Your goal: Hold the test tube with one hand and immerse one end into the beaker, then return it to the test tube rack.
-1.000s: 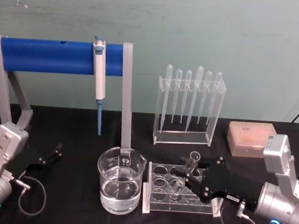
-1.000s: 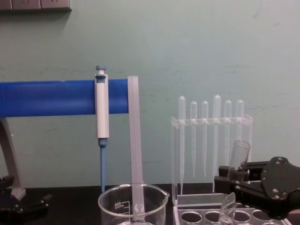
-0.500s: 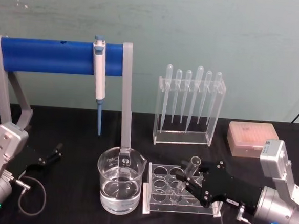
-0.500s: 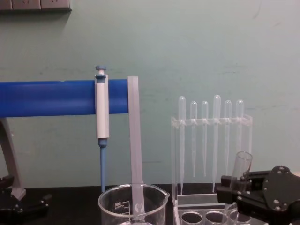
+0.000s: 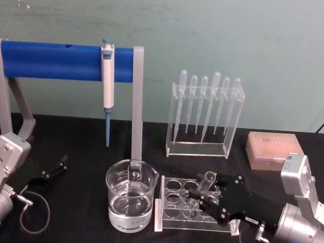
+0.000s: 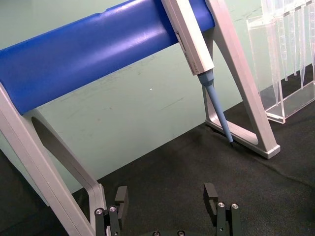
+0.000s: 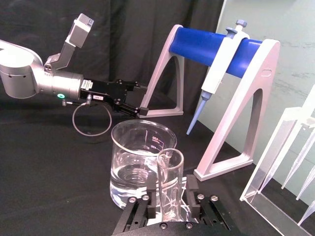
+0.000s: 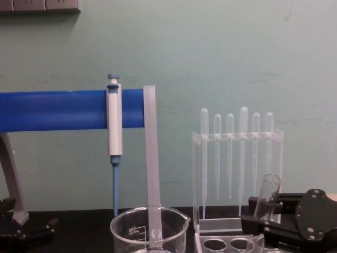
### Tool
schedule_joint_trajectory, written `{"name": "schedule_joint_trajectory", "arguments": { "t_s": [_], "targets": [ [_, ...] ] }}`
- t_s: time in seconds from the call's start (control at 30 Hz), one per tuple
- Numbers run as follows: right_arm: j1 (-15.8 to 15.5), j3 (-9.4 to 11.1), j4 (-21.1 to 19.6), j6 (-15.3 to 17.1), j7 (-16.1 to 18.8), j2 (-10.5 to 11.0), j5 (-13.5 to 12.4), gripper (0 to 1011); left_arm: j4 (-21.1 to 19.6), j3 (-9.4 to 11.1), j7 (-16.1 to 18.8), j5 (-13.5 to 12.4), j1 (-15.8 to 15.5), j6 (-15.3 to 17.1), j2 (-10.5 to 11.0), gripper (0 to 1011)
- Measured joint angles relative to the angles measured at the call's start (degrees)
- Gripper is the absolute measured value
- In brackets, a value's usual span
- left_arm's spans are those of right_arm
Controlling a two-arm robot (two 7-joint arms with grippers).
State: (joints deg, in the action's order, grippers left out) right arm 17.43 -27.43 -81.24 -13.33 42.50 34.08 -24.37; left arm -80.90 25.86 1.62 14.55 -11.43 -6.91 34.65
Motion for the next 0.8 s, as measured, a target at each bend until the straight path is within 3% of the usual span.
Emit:
{"name": "schedule_joint_trajectory", "arguments": {
  "t_s": [0.3, 0.57, 0.7, 0.8],
  "targets": [
    [-0.01, 0.0, -0.25, 0.16, -0.09, 0.09, 0.03, 650, 0.0, 0.0, 0.0, 0.0, 0.0, 0.0, 0.0, 1000],
    [-1.01, 1.18, -4.6, -0.28, -2.17, 1.02, 1.85, 913, 0.0, 0.0, 0.0, 0.0, 0.0, 0.0, 0.0, 1000],
    [-1.71, 2.1, -6.48, -0.99, -3.03, 1.34, 2.41, 1002, 0.0, 0.0, 0.0, 0.0, 0.0, 0.0, 0.0, 1000],
    [-2.1, 2.58, -7.4, -1.44, -3.38, 1.4, 2.63, 1002, 0.0, 0.0, 0.0, 0.0, 0.0, 0.0, 0.0, 1000]
  ]
}}
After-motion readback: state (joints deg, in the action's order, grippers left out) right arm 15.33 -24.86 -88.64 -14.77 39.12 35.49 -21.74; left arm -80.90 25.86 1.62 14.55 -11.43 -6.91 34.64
